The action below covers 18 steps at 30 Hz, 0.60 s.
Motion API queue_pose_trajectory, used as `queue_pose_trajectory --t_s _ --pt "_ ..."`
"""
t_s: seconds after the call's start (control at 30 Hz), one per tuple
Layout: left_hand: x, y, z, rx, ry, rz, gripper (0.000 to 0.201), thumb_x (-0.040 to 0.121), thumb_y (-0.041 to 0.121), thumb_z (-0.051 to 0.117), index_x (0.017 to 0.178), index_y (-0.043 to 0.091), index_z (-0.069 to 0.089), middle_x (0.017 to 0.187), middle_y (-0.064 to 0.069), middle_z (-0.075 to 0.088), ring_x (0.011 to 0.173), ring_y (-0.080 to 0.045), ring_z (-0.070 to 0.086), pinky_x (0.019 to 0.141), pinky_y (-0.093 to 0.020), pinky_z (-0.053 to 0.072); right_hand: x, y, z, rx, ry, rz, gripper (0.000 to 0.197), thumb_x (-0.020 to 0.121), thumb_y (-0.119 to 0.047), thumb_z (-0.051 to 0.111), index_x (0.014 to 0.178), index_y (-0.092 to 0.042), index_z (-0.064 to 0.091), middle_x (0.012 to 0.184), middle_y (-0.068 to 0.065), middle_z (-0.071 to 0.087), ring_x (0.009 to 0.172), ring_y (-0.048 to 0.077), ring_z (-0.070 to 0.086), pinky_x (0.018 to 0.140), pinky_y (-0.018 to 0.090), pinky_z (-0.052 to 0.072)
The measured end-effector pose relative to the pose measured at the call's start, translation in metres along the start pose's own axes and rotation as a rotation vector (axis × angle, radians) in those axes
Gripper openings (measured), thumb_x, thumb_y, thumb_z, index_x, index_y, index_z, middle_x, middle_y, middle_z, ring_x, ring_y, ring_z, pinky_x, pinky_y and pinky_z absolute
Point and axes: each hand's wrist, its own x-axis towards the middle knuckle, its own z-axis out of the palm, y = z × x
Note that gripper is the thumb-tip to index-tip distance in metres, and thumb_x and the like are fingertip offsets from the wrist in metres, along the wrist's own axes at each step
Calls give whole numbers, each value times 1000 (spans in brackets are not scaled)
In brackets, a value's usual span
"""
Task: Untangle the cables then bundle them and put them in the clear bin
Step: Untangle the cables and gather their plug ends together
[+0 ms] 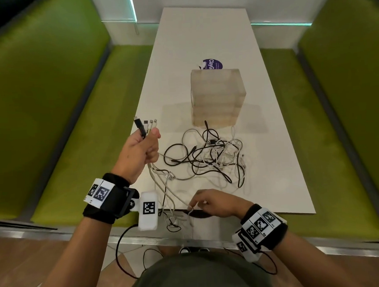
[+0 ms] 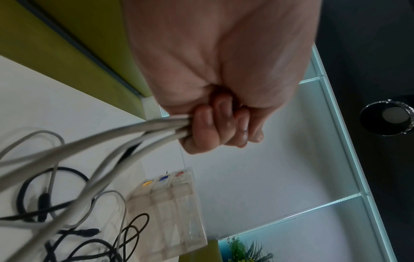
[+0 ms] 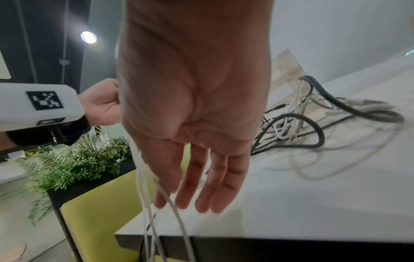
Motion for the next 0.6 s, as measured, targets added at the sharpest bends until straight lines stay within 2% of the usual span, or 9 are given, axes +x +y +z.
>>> queue_pose_trajectory --t_s 0.1,0.17,0.2,0.27,0.37,0.47,0.6 --pt "-2 -1 1 -15 -15 3 24 100 20 44 77 13 47 52 10 28 44 -6 21 42 -18 22 4 2 -8 -12 21 27 47 85 8 39 119 -12 64 121 6 61 100 16 58 86 24 45" --pt "-3 -2 1 -35 -22 11 24 99 22 45 77 13 46 52 11 29 43 -5 22 42 -17 23 15 1 -16 -41 141 24 42 87 7 43 118 -12 64 119 7 62 96 11 55 83 21 42" --pt "-3 -2 1 -43 -18 13 24 99 22 45 77 13 46 52 11 30 43 -5 22 41 -17 24 23 1 -19 -64 203 38 37 90 3 47 119 -13 63 120 7 60 98 11 54 86 22 41" --pt "-4 -2 2 -47 6 7 24 100 21 44 78 12 46 51 11 30 43 -5 23 42 -17 24 41 -1 -23 -119 290 94 32 93 -7 52 122 -13 61 124 6 55 105 19 55 90 27 41" --pt "-6 -1 3 -43 42 -23 19 97 18 48 80 12 47 51 10 31 44 -7 24 45 -19 23 63 1 -19 -244 308 171 31 90 -12 57 121 -10 58 122 8 52 105 30 57 85 34 44" --pt "-5 -5 1 -44 66 -59 12 96 7 47 89 7 56 49 10 30 42 -6 24 44 -19 23 68 2 -18 -384 307 201 17 93 -14 50 109 -11 57 112 8 54 99 31 58 78 36 45" --pt "-3 -13 0 -70 90 -84 23 100 12 44 88 2 61 48 8 30 42 -7 24 44 -20 23 58 2 -33 -287 450 222 20 98 -21 39 106 -10 54 111 8 52 94 29 57 79 39 47"
